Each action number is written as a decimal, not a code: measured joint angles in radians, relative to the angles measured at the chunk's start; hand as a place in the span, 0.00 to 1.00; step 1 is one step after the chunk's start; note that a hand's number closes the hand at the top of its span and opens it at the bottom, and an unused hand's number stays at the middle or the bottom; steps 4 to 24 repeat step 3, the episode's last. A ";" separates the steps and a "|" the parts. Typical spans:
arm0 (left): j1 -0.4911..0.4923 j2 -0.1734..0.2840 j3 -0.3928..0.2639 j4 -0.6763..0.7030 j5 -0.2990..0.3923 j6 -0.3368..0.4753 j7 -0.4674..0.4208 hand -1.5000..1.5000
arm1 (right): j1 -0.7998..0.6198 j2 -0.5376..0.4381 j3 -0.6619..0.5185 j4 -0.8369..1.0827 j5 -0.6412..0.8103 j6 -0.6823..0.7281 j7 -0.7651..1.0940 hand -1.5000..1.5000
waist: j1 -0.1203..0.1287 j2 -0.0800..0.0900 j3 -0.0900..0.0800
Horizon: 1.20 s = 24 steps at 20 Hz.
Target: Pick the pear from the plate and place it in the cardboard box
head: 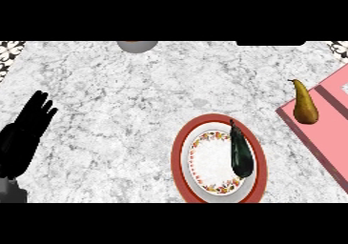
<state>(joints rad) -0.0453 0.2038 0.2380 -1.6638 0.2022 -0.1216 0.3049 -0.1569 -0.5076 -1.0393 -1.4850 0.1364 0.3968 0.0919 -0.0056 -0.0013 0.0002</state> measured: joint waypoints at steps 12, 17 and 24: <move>0.001 -0.010 -0.011 -0.004 -0.009 0.004 0.004 0.50 | 0.025 -0.051 -0.006 0.070 -0.027 0.014 -0.046 0.00 | 0.002 0.000 0.000; 0.001 -0.010 -0.011 -0.004 -0.009 0.004 0.004 0.50 | 0.025 -0.051 -0.006 0.070 -0.027 0.014 -0.046 0.00 | 0.002 0.000 0.000; 0.001 -0.010 -0.011 -0.004 -0.009 0.004 0.004 0.50 | 0.025 -0.051 -0.006 0.070 -0.027 0.014 -0.046 0.00 | 0.002 0.000 0.000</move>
